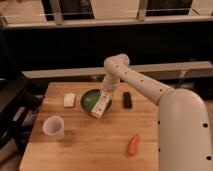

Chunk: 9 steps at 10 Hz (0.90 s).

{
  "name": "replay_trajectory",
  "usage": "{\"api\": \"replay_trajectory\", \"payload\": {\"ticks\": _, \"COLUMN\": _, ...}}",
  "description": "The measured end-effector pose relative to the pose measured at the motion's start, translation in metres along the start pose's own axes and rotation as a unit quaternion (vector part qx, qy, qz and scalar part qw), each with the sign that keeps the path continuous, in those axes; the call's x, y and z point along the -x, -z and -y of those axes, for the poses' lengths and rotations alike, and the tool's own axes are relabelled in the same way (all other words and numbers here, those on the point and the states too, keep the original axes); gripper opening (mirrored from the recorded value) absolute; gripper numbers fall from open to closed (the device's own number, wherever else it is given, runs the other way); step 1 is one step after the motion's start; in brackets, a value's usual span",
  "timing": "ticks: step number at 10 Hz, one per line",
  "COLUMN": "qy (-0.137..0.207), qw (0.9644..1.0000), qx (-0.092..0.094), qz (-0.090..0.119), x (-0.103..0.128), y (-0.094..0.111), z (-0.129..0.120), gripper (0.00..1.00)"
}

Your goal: Place the bottle in the ceramic bowl

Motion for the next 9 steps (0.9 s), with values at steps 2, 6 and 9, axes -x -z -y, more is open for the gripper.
{"api": "replay_trajectory", "payload": {"ticks": 2, "qy": 0.0, "qw": 1.0, "qx": 0.0, "qz": 0.0, "x": -0.0001, "y": 0.0001, "z": 0.0004, "gripper": 0.5}}
{"api": "replay_trajectory", "payload": {"ticks": 6, "qy": 0.002, "qw": 1.0, "qx": 0.0, "qz": 0.002, "x": 0.0028, "y": 0.0018, "z": 0.0014, "gripper": 0.54}}
{"api": "replay_trajectory", "payload": {"ticks": 9, "qy": 0.002, "qw": 1.0, "qx": -0.001, "qz": 0.002, "x": 0.0028, "y": 0.002, "z": 0.0021, "gripper": 0.54}}
